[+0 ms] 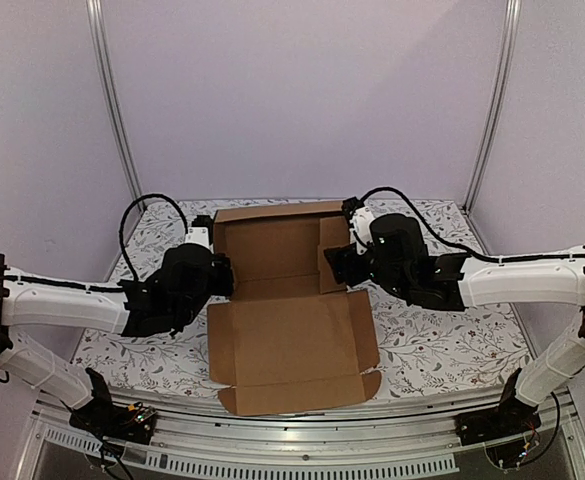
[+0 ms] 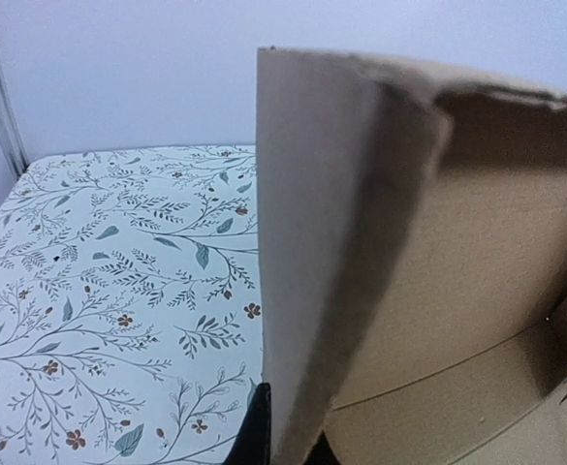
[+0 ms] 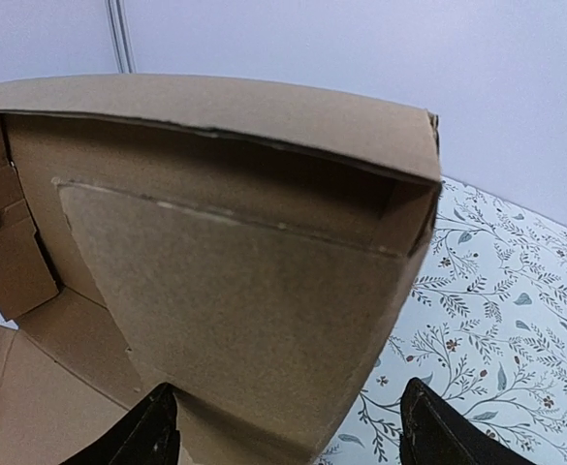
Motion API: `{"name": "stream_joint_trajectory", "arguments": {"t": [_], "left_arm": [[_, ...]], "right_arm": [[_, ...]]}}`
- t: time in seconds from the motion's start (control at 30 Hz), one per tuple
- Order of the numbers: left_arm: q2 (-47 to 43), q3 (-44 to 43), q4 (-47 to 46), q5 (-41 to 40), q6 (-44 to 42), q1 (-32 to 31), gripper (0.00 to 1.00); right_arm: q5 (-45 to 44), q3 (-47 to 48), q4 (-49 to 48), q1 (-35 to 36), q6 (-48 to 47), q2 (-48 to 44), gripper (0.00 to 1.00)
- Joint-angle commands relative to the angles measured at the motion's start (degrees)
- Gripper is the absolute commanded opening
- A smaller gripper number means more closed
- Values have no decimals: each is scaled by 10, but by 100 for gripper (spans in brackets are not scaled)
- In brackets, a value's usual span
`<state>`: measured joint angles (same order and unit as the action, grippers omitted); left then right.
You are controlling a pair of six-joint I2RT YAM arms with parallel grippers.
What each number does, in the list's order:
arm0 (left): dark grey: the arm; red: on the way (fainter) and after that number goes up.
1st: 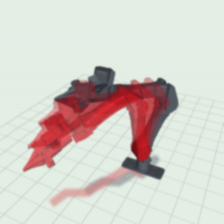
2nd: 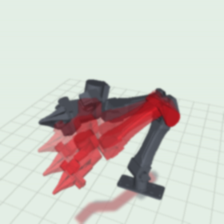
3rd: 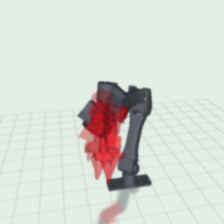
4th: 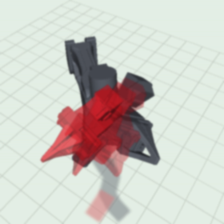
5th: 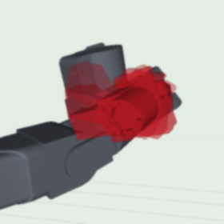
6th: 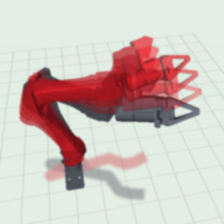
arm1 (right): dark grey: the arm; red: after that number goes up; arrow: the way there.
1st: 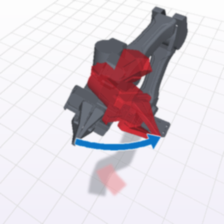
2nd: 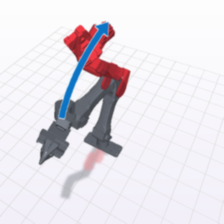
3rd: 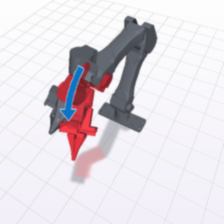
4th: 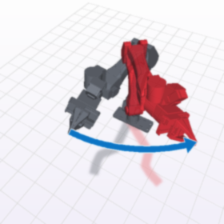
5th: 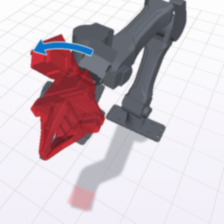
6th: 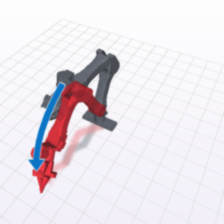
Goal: Fold the paper box
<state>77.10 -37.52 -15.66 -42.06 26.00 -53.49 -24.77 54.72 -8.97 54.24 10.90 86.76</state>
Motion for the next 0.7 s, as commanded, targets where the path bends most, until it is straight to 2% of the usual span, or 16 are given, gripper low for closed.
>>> {"name": "stream_joint_trajectory", "arguments": {"t": [0.0,0.13,0.33,0.67], "left_arm": [[-3,0,-37,7,-2,-27,0],[3,-2,-38,3,-2,-32,0],[7,-5,-34,-11,-2,-40,0],[7,-10,-20,-33,2,-49,0]], "right_arm": [[30,-12,-40,-24,19,19,77],[23,-7,-46,-30,25,28,75],[-40,-8,-45,-33,33,32,62],[-120,-5,-44,-33,34,40,47]]}}
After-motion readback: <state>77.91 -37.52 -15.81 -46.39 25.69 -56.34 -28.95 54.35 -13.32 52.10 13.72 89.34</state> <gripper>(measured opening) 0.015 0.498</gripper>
